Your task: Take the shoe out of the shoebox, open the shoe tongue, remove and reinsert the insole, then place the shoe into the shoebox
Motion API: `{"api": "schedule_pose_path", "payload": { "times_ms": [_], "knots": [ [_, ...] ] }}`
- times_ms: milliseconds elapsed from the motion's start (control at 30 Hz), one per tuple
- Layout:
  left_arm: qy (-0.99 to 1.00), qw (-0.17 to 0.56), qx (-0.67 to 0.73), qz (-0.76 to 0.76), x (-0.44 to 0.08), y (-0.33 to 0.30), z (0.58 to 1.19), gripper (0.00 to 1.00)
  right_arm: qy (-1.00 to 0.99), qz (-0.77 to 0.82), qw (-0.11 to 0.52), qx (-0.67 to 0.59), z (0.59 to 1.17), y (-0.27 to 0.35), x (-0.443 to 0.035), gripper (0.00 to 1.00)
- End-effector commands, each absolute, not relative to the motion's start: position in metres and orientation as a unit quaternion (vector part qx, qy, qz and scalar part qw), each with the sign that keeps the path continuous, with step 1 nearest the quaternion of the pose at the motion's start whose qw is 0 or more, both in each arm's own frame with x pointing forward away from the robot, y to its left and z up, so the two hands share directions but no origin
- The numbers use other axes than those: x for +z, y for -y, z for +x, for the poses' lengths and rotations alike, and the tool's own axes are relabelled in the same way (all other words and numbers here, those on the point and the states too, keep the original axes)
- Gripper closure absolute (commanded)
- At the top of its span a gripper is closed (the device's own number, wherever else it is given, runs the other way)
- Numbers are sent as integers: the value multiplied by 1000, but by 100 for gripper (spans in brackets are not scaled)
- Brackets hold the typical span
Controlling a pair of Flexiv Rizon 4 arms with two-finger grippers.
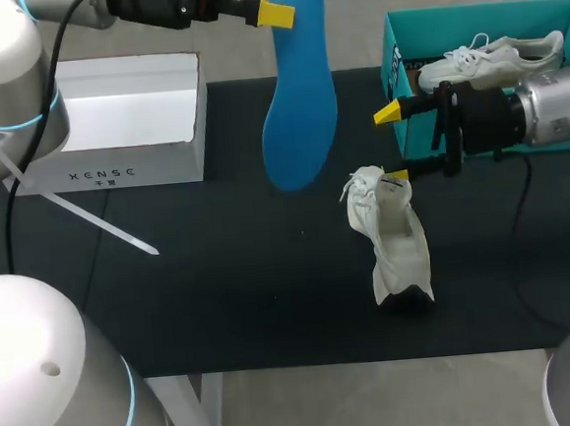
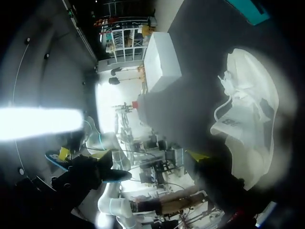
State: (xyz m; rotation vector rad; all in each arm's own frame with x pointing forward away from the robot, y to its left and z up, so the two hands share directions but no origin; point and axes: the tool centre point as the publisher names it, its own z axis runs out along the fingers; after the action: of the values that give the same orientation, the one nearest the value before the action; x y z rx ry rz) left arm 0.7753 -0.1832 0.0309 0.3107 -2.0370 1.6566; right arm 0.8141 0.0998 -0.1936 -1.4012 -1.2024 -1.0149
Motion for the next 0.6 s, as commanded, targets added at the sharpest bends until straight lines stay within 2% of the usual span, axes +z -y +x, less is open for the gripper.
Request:
{"api": "schedule_pose_path", "payload": {
  "times_ms": [33, 600],
  "knots": [
    [747, 245, 608, 114, 30, 183, 774, 100, 494, -578, 493, -423, 811, -112, -195, 0],
    [747, 245, 608, 114, 30, 183, 774, 100, 508, -538, 517, -431, 804, -121, -188, 0]
  ]
}}
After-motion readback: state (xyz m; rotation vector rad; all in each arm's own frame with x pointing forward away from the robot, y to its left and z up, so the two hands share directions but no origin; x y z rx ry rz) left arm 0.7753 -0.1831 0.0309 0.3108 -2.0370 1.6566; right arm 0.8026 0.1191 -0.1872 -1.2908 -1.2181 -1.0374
